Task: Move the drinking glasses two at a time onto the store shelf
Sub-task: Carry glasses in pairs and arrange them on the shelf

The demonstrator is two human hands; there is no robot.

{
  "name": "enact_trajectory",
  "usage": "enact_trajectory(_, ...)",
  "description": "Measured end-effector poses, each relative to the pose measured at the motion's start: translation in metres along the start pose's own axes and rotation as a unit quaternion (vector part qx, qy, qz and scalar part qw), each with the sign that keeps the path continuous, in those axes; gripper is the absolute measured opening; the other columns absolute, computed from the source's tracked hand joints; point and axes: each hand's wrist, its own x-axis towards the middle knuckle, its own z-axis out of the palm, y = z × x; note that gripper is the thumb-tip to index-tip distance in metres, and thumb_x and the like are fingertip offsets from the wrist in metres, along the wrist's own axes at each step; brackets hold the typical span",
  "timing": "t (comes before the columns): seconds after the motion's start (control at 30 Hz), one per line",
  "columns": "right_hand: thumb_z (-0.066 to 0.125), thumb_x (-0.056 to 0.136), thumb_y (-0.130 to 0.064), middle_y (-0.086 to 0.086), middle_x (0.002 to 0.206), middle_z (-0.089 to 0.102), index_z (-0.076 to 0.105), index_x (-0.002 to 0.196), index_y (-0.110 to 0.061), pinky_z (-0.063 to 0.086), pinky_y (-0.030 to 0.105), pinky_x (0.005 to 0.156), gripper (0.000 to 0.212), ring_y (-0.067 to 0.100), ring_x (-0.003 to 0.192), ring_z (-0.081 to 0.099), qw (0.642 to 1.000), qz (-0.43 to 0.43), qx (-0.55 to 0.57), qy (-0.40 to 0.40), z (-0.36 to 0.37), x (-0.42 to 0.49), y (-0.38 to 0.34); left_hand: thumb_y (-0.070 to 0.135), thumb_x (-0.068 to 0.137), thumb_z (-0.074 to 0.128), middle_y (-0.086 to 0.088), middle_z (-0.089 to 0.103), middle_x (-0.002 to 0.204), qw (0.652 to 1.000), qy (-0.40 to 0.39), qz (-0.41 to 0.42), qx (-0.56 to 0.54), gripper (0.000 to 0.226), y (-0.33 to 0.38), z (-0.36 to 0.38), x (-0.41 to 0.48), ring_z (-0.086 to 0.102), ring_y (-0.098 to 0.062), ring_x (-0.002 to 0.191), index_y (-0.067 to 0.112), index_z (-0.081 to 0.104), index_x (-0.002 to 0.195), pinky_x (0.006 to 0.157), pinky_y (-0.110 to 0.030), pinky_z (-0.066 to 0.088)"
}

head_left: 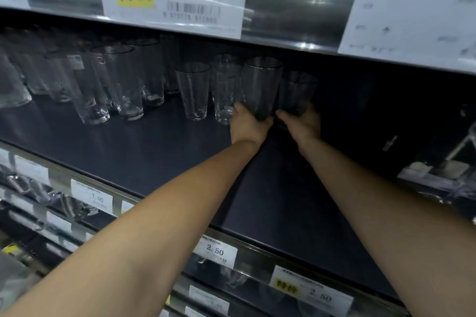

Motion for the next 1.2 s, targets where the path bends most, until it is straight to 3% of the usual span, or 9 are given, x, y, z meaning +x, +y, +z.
enact_trajectory(0.2, 0.079, 0.076, -0.022, -0.007, 0.096, 0.056, 0.046, 0.124, -0.012, 0.049, 0.02, 0.068, 0.059, 0.014, 0.09, 0.059, 0.999, 0.022, 0.033, 0.0, -0.031, -0.052, -0.012, 0.047, 0.053, 0.078, -0.009, 0.053, 0.129, 0.997, -0.069, -0.012, -0.019, 0.096, 0.003, -0.014, -0.026, 0.06, -0.024, 0.11, 0.024, 0.033, 0.135, 0.093, -0.039, 0.055)
enact_trajectory(0.4, 0.08, 0.07, -0.018, 0.001, 0.107, 0.064, 0.049, 0.122, -0.014, 0.056, 0.029, 0.08, 0.061, 0.011, 0.093, 0.064, 0.997, 0.008, 0.065, -0.043, -0.056, -0.096, -0.01, 0.024, 0.046, 0.085, -0.011, 0.071, 0.103, 0.977, -0.17, -0.04, -0.12, 0.094, 0.004, -0.042, -0.053, 0.072, -0.02, 0.084, 0.004, 0.047, 0.13, 0.063, -0.029, 0.059)
enact_trajectory(0.5, 0.077, 0.076, -0.005, -0.009, 0.099, 0.061, 0.045, 0.122, -0.022, 0.051, 0.012, 0.063, 0.059, 0.001, 0.087, 0.061, 0.994, -0.004, 0.096, -0.058, -0.064, -0.117, -0.011, 0.024, 0.045, 0.091, -0.009, 0.069, 0.112, 0.974, -0.178, -0.021, -0.142, 0.101, 0.002, -0.062, -0.07, 0.069, -0.02, 0.102, 0.009, 0.045, 0.134, 0.079, -0.032, 0.06)
enact_trajectory(0.6, 0.079, 0.074, -0.008, -0.005, 0.101, 0.061, 0.049, 0.125, -0.02, 0.053, 0.019, 0.07, 0.061, 0.01, 0.093, 0.063, 0.991, -0.01, 0.107, -0.077, -0.068, -0.138, -0.016, 0.015, 0.056, 0.092, -0.005, 0.066, 0.113, 0.973, -0.19, -0.001, -0.134, 0.096, 0.004, -0.086, -0.087, 0.065, -0.015, 0.104, 0.016, 0.039, 0.136, 0.082, -0.03, 0.057)
enact_trajectory(0.7, 0.079, 0.074, -0.003, -0.005, 0.094, 0.062, 0.05, 0.12, -0.018, 0.051, 0.02, 0.071, 0.057, 0.01, 0.088, 0.063, 0.987, -0.021, 0.129, -0.088, -0.068, -0.159, -0.028, 0.013, 0.058, 0.089, -0.005, 0.066, 0.098, 0.978, -0.163, 0.01, -0.132, 0.086, 0.005, -0.112, -0.102, 0.064, -0.017, 0.089, 0.016, 0.041, 0.129, 0.07, -0.032, 0.052)
enact_trajectory(0.83, 0.075, 0.072, 0.01, -0.006, 0.089, 0.066, 0.057, 0.108, -0.018, 0.05, 0.017, 0.072, 0.049, 0.007, 0.081, 0.063, 0.977, -0.064, 0.149, -0.135, -0.064, -0.189, -0.05, 0.006, 0.059, 0.087, -0.002, 0.066, 0.101, 0.987, -0.104, 0.022, -0.123, 0.077, 0.007, -0.158, -0.13, 0.066, -0.011, 0.09, 0.011, 0.046, 0.124, 0.074, -0.023, 0.052)
enact_trajectory(0.93, 0.075, 0.072, 0.012, -0.008, 0.086, 0.068, 0.058, 0.092, -0.026, 0.05, 0.014, 0.071, 0.046, 0.0, 0.076, 0.066, 0.967, -0.08, 0.169, -0.174, -0.057, -0.22, -0.068, 0.01, 0.053, 0.085, -0.005, 0.068, 0.102, 0.99, -0.052, 0.01, -0.13, 0.076, 0.003, -0.196, -0.163, 0.068, -0.014, 0.091, 0.016, 0.048, 0.12, 0.079, -0.029, 0.055)
enact_trajectory(1.1, 0.077, 0.073, 0.009, -0.005, 0.101, 0.07, 0.057, 0.11, -0.023, 0.052, 0.016, 0.075, 0.053, 0.002, 0.089, 0.068, 0.938, -0.084, 0.236, -0.239, -0.025, -0.275, -0.091, 0.007, 0.066, 0.088, 0.001, 0.066, 0.111, 0.992, 0.032, 0.008, -0.119, 0.071, -0.011, -0.261, -0.222, 0.067, -0.006, 0.098, 0.024, 0.048, 0.122, 0.079, -0.018, 0.052)
enact_trajectory(1.2, 0.077, 0.072, 0.01, -0.007, 0.1, 0.068, 0.053, 0.119, -0.018, 0.052, 0.016, 0.078, 0.059, -0.001, 0.087, 0.068, 0.92, -0.086, 0.253, -0.286, 0.004, -0.308, -0.106, 0.02, 0.065, 0.091, 0.004, 0.065, 0.119, 0.989, 0.091, -0.011, -0.118, 0.079, -0.022, -0.303, -0.249, 0.066, -0.009, 0.107, 0.027, 0.046, 0.129, 0.091, -0.029, 0.053)
